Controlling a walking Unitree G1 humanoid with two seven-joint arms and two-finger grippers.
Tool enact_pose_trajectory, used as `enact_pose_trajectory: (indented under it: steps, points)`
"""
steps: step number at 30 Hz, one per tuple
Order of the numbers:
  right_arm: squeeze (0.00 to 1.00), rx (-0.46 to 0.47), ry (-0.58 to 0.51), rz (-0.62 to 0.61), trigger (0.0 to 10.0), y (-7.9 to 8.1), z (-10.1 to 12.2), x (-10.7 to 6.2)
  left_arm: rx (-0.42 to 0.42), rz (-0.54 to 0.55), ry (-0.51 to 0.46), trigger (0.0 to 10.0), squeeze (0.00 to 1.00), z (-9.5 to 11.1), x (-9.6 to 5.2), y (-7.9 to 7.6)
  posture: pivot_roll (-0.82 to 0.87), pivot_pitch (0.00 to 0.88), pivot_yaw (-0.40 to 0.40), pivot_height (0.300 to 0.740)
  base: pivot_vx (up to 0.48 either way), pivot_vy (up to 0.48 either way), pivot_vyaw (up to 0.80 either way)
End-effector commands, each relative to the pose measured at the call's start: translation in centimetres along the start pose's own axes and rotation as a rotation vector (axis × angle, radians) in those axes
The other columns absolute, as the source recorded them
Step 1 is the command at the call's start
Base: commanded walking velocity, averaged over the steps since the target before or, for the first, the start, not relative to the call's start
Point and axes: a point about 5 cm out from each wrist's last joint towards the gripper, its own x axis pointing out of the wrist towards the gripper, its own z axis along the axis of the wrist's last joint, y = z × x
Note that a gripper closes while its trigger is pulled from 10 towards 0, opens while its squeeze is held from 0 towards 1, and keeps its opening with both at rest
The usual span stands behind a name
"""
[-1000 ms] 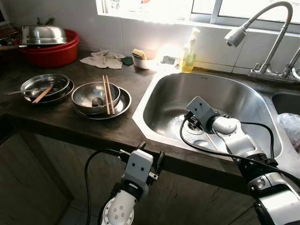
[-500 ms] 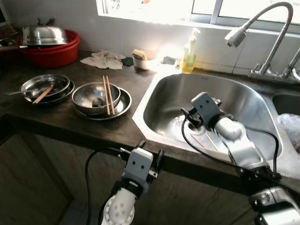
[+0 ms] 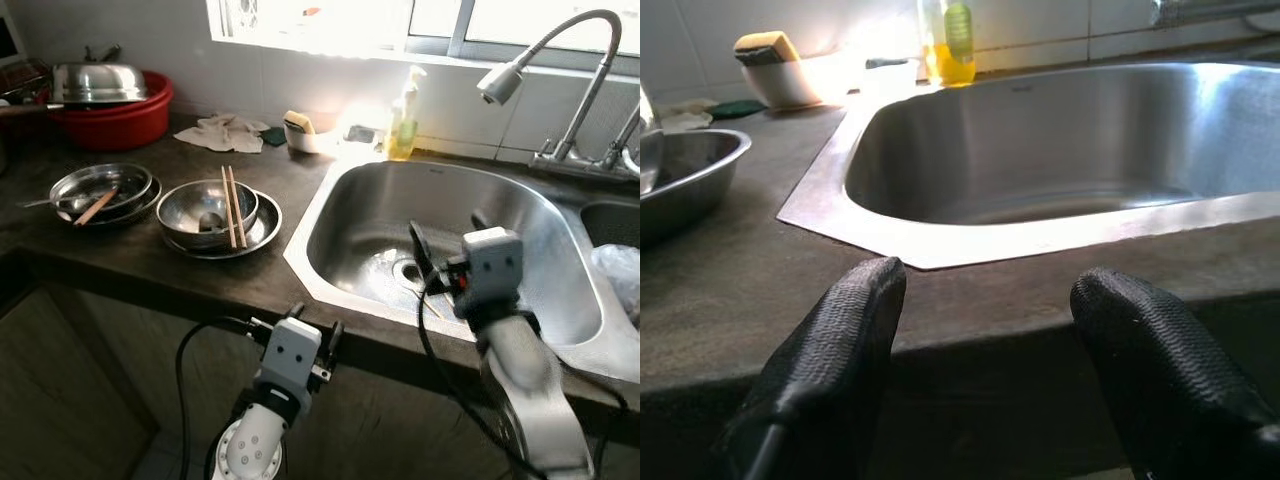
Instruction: Kitchen organization
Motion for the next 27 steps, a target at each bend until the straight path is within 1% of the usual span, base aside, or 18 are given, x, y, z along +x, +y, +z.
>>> enact_pose_trajectory:
  steps: [1, 6, 8, 9, 11, 15, 27]
  points:
    - [0.00, 0.034, 0.003, -0.033, 10.0, 0.0, 0.4, -0.9, -0.002, -0.010, -0.014, 10.0, 0.00, 0.3, 0.0, -0.1, 0.20, 0.000, -0.058, 0.740, 0.000, 0.000, 0.00]
    - [0.00, 0.098, 0.044, -0.043, 10.0, 1.1, 0.0, -2.8, -0.013, -0.012, -0.024, 10.0, 0.00, 0.5, 0.3, -0.2, 0.18, 0.000, -0.044, 0.740, 0.000, 0.000, 0.00]
    - [0.00, 0.109, 0.066, -0.066, 10.0, 1.2, -0.3, -3.3, -0.024, -0.006, -0.016, 10.0, 0.00, 0.4, 0.3, -0.3, 0.18, 0.000, -0.042, 0.740, 0.000, 0.000, 0.00]
    - [0.00, 0.114, 0.092, -0.104, 10.0, 1.0, -0.7, -3.7, -0.031, -0.009, -0.017, 10.0, 0.00, 0.5, 0.4, -0.4, 0.18, 0.000, -0.040, 0.740, 0.000, 0.000, 0.00]
    - [0.00, 0.121, 0.100, -0.117, 10.0, 0.9, -0.9, -3.8, -0.031, -0.009, -0.020, 10.0, 0.00, 0.6, 0.4, -0.5, 0.18, 0.000, -0.041, 0.740, 0.000, 0.000, 0.00]
    - [0.00, 0.130, 0.112, -0.116, 10.0, 1.5, -0.8, -4.2, -0.039, -0.010, -0.014, 10.0, 0.00, 0.5, 0.2, -0.5, 0.17, 0.000, -0.029, 0.740, 0.000, 0.000, 0.00]
    - [0.00, 0.138, 0.128, -0.095, 10.0, 2.3, -1.0, -4.1, -0.036, -0.023, 0.008, 10.0, 0.00, 0.0, -0.1, -0.7, 0.18, 0.000, -0.031, 0.740, 0.000, 0.000, 0.00]
